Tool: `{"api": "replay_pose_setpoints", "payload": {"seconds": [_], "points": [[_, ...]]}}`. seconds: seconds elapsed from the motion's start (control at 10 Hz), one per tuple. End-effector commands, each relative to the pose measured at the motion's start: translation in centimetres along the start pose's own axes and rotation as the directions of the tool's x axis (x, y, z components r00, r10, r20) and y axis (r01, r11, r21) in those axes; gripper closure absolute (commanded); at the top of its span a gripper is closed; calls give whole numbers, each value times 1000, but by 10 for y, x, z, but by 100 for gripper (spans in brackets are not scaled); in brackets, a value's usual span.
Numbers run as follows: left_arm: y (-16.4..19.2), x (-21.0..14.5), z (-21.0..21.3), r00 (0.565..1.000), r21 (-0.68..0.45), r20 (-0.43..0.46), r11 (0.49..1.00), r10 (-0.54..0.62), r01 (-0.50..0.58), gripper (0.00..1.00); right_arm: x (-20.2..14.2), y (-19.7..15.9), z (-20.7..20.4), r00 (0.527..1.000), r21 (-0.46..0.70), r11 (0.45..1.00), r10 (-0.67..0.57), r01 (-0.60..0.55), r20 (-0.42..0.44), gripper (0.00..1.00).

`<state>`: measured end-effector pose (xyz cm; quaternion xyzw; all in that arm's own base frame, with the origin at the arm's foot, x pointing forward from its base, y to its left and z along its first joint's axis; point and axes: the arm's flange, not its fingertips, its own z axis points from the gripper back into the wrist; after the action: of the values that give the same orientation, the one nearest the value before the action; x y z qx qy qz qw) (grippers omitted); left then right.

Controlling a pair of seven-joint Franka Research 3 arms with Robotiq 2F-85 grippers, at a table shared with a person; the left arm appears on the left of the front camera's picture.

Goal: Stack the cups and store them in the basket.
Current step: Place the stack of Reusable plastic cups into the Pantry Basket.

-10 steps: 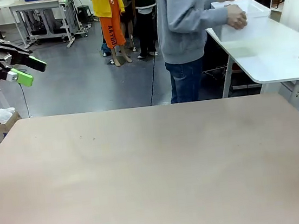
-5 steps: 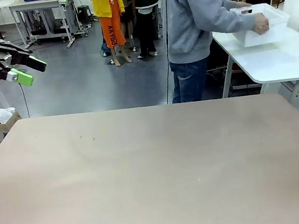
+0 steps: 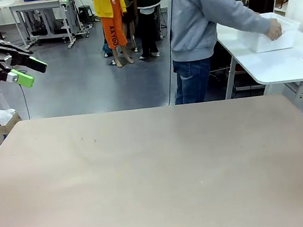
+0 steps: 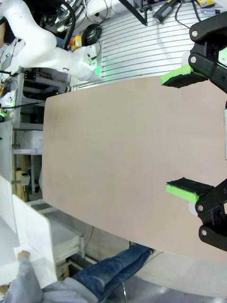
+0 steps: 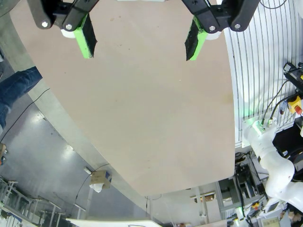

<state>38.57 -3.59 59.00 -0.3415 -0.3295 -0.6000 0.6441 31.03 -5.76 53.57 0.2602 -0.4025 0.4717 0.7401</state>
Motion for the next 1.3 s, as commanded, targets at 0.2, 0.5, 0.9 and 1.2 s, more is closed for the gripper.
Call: {"api": "replay_pose_setpoints", "payload": {"seconds": [0.2, 0.5, 0.9, 1.2], "points": [[-1, 3, 2, 1000, -6, -5, 1000, 8, -8, 0, 1, -1, 0, 1000, 1, 1000, 12, -12, 18, 0], [-1, 3, 2, 1000, -6, -5, 1000, 8, -8, 0, 1, -1, 0, 1000, 1, 1000, 12, -12, 18, 0], [-1, 3, 2, 1000, -6, -5, 1000, 8, -8, 0, 1, -1, 0, 1000, 1, 1000, 12, -12, 18, 0], [-1, 3, 2, 1000, -6, -5, 1000, 8, -8, 0, 1, -1, 0, 1000, 1, 1000, 12, -12, 18, 0]]}}
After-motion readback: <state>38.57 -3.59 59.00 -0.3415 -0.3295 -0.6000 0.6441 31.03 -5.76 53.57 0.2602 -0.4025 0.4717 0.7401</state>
